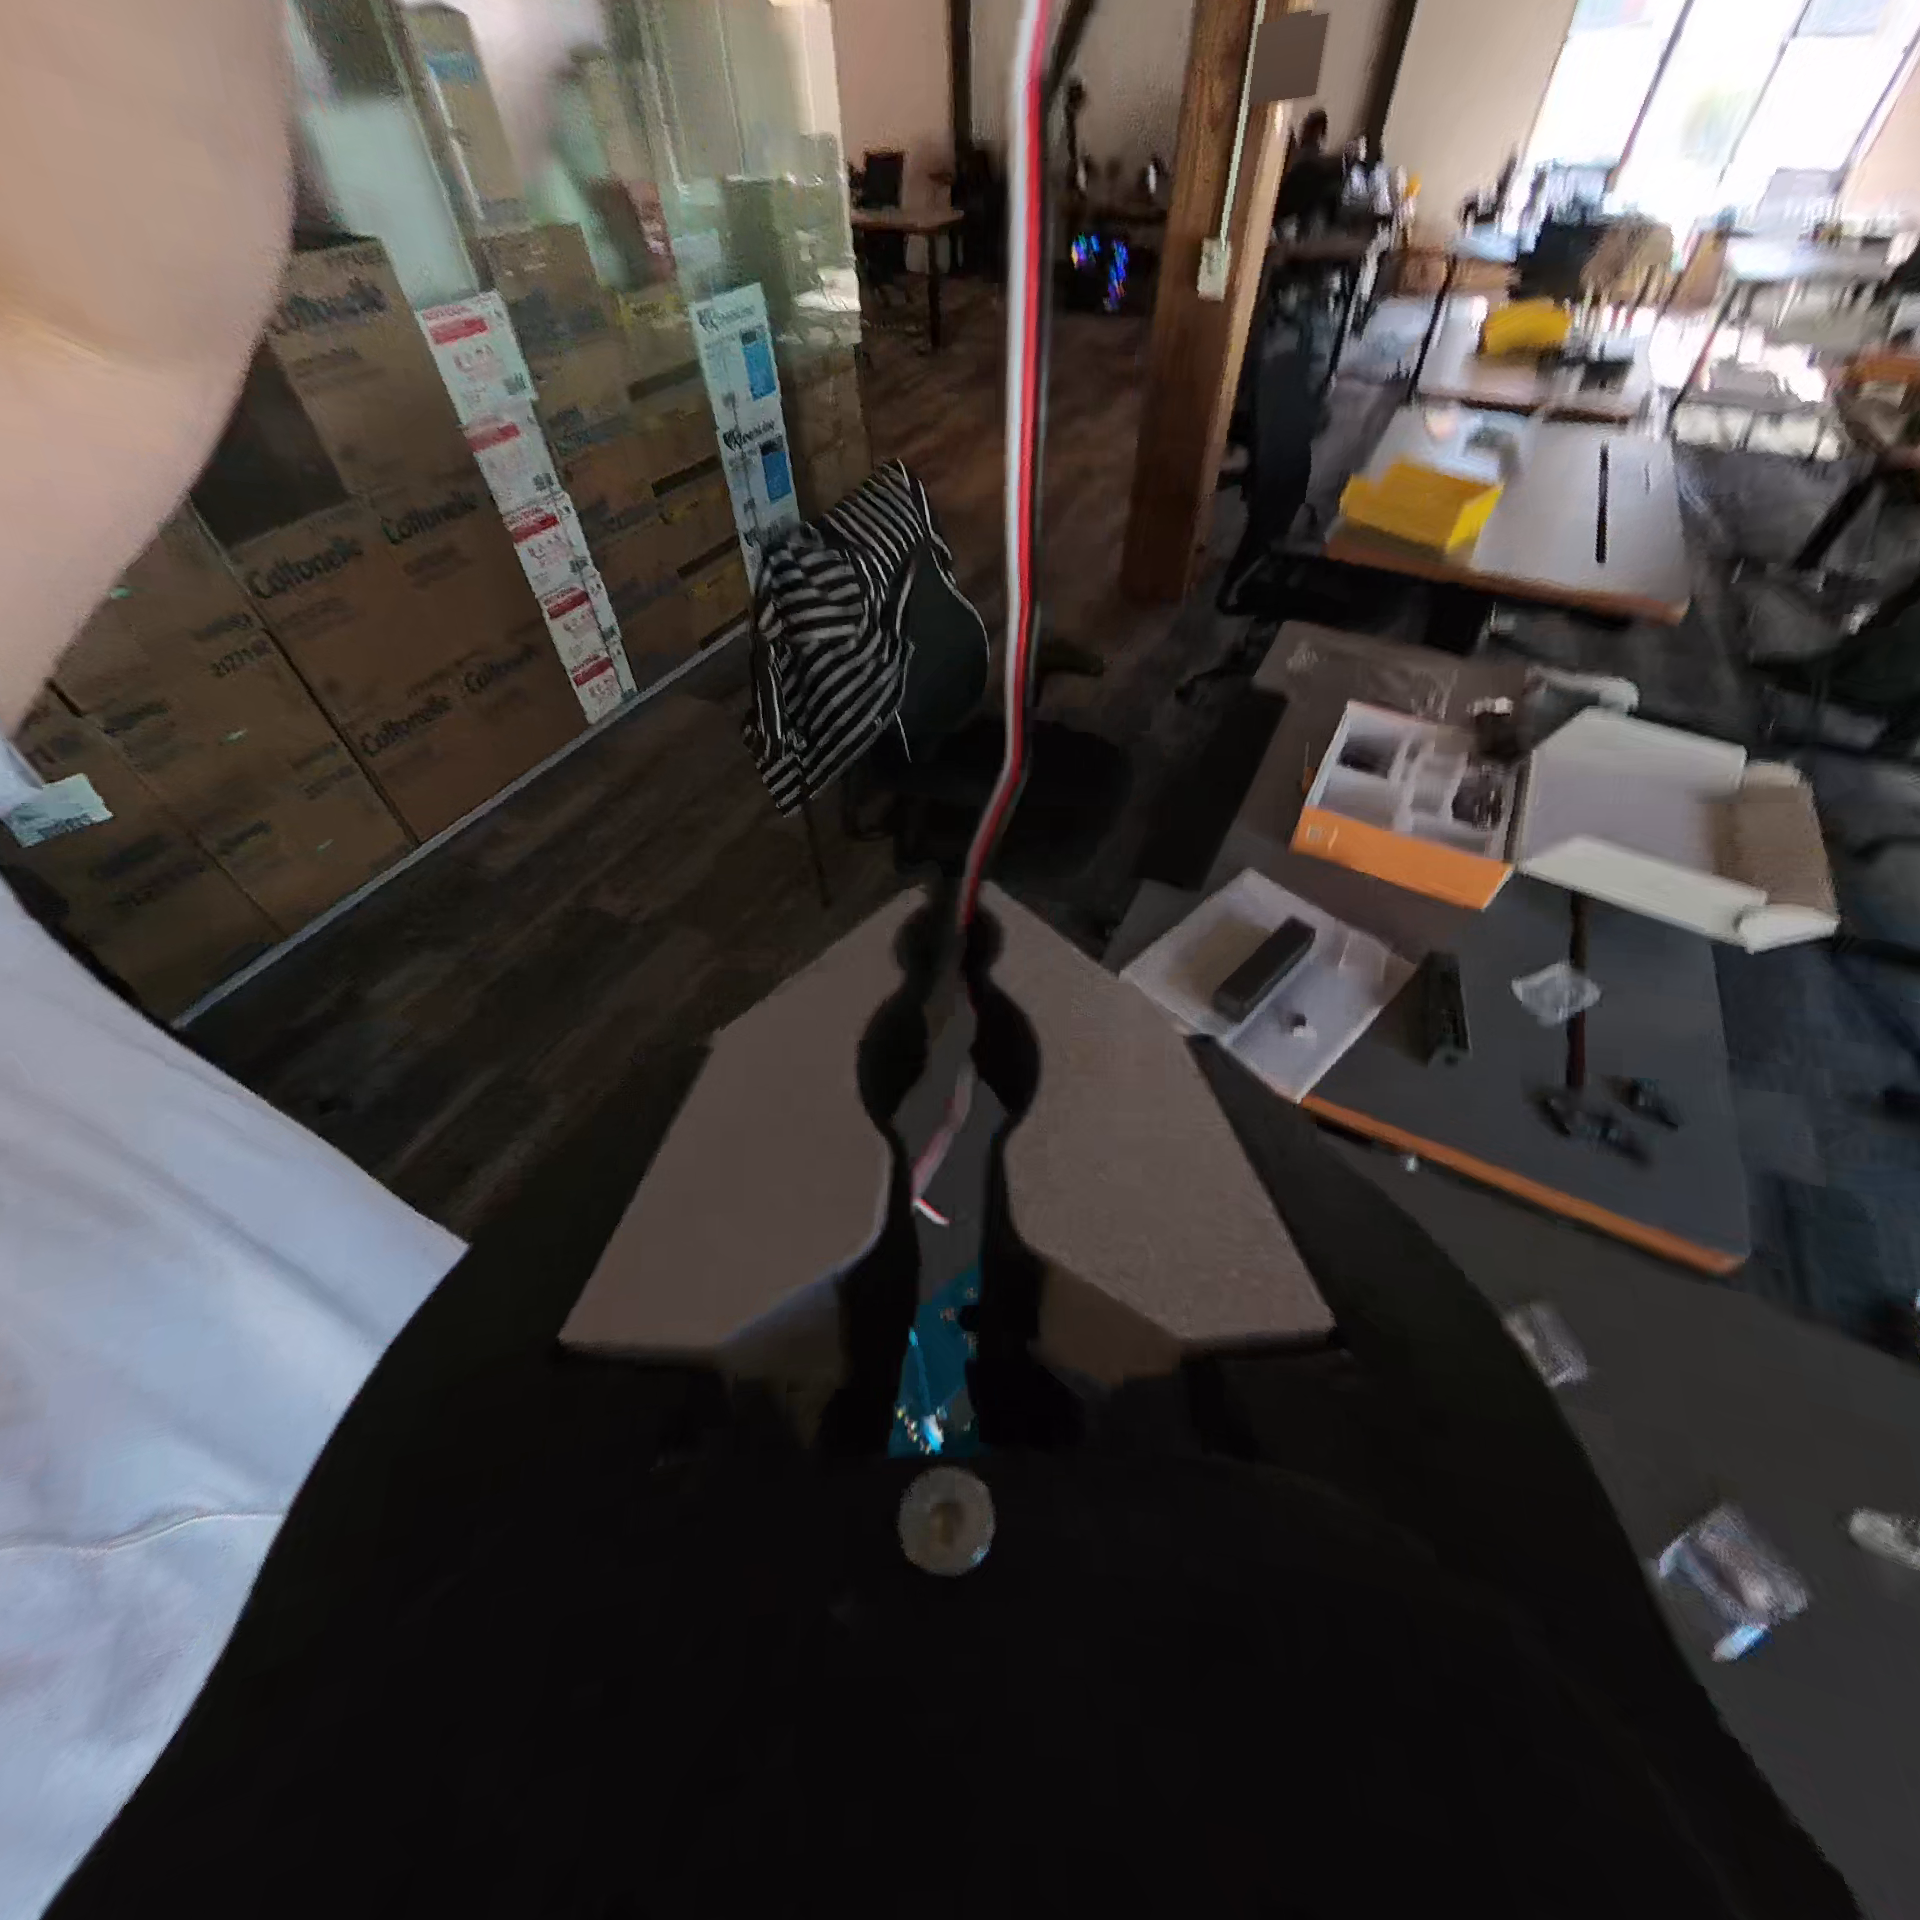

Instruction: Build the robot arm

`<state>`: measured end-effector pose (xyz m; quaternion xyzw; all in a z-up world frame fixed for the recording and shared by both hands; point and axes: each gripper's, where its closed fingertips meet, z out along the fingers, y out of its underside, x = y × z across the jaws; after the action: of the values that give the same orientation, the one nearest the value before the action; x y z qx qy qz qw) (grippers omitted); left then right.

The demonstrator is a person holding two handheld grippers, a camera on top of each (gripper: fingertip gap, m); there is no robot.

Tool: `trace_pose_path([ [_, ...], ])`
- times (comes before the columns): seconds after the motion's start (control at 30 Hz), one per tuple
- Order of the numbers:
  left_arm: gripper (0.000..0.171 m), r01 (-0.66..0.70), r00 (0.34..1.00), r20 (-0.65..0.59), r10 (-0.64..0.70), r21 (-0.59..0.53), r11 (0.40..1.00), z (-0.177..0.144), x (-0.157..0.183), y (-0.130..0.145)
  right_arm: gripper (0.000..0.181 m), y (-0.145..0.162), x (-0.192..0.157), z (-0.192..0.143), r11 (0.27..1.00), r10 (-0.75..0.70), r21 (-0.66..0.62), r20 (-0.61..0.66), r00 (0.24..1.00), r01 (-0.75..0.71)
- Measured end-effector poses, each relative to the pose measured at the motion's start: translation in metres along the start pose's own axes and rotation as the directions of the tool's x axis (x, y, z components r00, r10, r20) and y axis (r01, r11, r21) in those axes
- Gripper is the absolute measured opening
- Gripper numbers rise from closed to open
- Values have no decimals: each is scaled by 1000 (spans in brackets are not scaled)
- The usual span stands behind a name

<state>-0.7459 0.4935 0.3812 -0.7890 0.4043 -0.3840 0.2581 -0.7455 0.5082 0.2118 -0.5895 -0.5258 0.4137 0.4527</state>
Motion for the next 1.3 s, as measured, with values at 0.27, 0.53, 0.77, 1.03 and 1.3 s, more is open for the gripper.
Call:
trace_pose_path([
  [0.27, 1, -66, 997, 55, 60, 112, 991, -57, 31, -59, 0, -121, 107, -85, 940, -329, -77, -459, 825, 332],
  [0.53, 1, 34, 998, -46, -39, -114, 993, 67, -23, 38, 0, 22, 147, -75, 933, -323, -264, -309, 895, 246],
  [0.77, 0, 130, 986, -71, -154, -263, 956, 154, -89, 141, 14, 211, 129, -37, 873, -179, -479, -149, 973, 88],
  [1.03, 1, 67, 997, 50, -55, -287, 956, 165, -106, 154, 57, 224, 83, -33, 933, -67, -359, -93, 993, 29],
  [1.3, 1, 64, 983, 185, -8, -300, 952, 171, -107, 158, 61, 144, 15, -24, 962, -248, -129, -37, 968, 242],
])
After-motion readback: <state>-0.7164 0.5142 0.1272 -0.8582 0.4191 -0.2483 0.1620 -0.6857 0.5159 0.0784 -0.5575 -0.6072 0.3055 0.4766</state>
